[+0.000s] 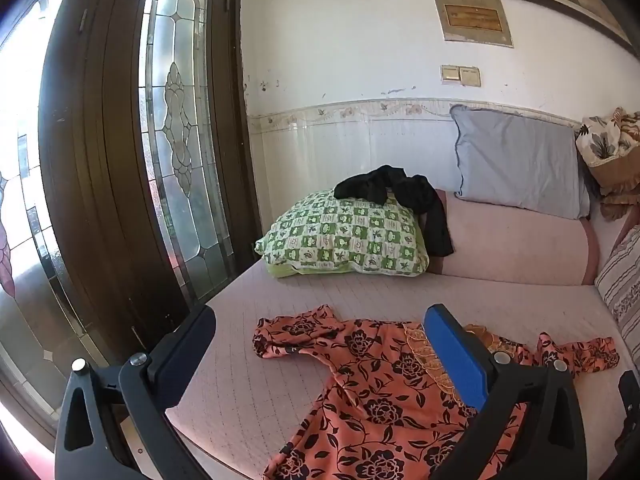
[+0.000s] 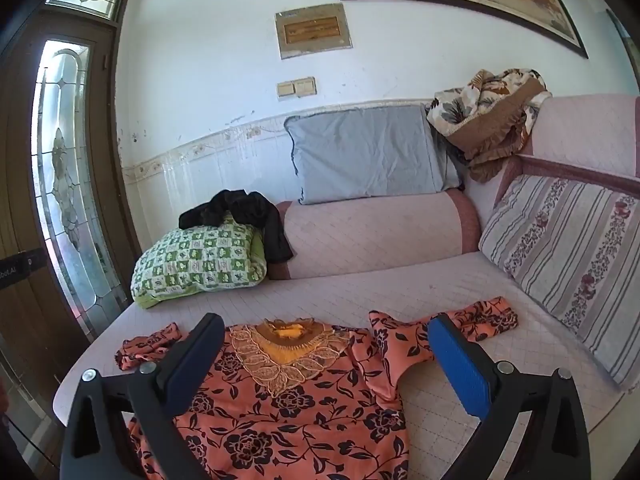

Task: Fold small clothes
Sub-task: 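Move both grippers over the orange rose-print dress lying flat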

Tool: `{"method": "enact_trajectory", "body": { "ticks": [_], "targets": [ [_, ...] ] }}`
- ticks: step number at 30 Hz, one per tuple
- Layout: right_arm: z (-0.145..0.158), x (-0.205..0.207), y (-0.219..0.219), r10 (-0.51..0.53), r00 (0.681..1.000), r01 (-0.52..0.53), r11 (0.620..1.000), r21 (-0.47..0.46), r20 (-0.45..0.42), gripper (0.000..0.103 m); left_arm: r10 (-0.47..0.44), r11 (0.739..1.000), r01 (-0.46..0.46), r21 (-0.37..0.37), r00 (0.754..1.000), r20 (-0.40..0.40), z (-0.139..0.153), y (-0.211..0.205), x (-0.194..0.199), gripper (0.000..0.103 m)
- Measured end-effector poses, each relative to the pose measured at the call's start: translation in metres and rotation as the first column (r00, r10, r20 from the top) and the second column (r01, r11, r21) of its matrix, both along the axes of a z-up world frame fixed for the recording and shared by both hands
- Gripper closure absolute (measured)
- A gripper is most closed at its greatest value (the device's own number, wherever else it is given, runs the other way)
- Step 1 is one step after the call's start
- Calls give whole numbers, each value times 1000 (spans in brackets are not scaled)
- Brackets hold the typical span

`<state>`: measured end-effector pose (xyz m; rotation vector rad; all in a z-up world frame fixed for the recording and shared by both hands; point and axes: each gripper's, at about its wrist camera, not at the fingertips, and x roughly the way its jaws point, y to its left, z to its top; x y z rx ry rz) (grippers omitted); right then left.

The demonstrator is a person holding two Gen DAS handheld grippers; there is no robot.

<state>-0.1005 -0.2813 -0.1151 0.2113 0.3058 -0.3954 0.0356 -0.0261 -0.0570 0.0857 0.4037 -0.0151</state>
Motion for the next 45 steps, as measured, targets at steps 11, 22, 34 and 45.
{"method": "enact_trajectory", "body": {
  "ticks": [11, 22, 34, 45],
  "targets": [
    [-44, 50, -21, -65, 988, 63, 998, -18, -143, 0, -56, 998, 57, 1, 990, -126, -54, -33, 45, 0],
    [-42, 54, -19, -118, 965, 112, 993, -40, -233, 0, -107, 993, 111, 30, 986, -130, -54, -52, 26, 0],
    [-17, 26, -16, -122, 981, 122, 992, -14, -149, 0, -123, 991, 127, 41, 989, -76, -29, -49, -6, 0],
    [-2, 17, -6, -114, 986, 108, 993, -52, -118, 0, -122, 991, 125, 46, 991, -58, -20, -45, -17, 0]
  ]
}}
